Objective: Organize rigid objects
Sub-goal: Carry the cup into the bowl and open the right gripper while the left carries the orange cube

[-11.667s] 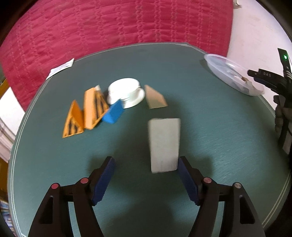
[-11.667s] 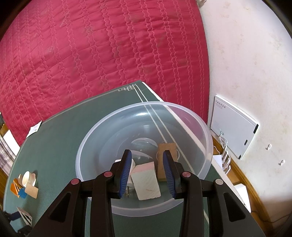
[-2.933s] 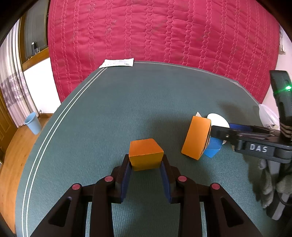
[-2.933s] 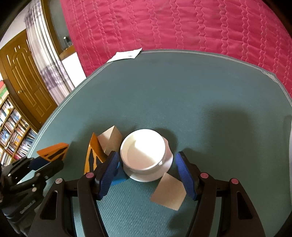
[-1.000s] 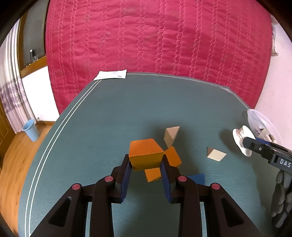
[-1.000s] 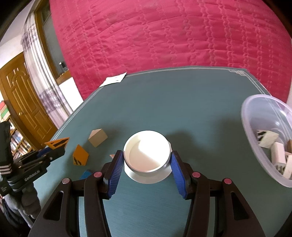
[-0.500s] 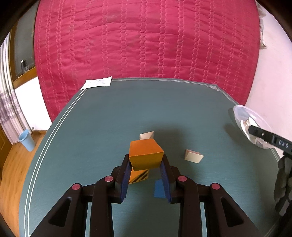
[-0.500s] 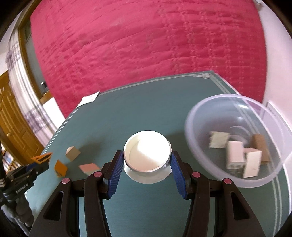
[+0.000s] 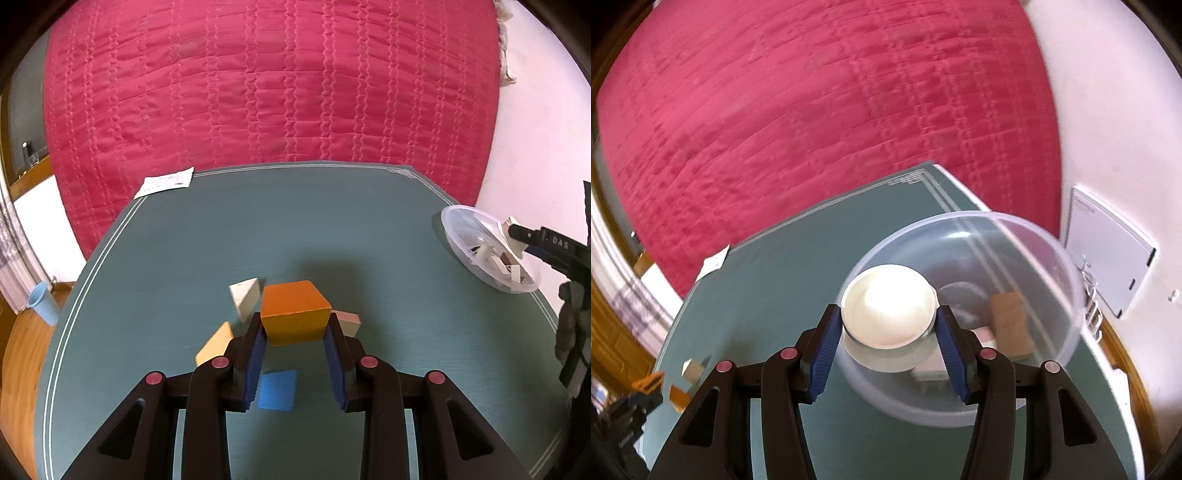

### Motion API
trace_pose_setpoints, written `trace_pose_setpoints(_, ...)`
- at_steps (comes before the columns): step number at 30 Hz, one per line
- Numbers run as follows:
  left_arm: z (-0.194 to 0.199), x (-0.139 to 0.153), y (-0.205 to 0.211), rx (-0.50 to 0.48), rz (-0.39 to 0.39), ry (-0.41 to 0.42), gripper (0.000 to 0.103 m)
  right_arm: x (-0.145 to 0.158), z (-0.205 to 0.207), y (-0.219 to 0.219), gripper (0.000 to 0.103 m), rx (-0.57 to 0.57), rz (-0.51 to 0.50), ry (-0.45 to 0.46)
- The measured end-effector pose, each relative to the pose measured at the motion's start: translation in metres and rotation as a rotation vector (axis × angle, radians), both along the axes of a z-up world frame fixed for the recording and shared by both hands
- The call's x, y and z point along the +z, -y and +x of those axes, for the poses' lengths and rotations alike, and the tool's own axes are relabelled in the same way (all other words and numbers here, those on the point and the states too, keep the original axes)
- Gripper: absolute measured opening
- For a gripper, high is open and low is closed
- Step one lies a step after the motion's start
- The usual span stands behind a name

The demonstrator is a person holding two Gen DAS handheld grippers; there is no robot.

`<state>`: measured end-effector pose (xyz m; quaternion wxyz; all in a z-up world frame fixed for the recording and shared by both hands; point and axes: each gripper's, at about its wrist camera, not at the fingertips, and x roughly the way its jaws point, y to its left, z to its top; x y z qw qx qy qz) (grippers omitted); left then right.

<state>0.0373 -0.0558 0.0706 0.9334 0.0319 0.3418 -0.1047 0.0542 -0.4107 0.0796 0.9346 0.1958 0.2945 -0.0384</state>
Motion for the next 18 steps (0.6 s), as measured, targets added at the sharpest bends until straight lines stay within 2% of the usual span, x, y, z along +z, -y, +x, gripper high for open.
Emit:
trace_pose_setpoints(10,0.001,0.003,0.025,-0.043,0.010,0.002,0.033,0.001,0.024,0.039,0.054,-0.097,-0.003,-0.011)
trace_pose_setpoints(18,0.003,0.008,0.053,-0.099,0.024,0.004,0.033,-0.019,0.033,0.052,0.060,-0.111,0.040,-0.035)
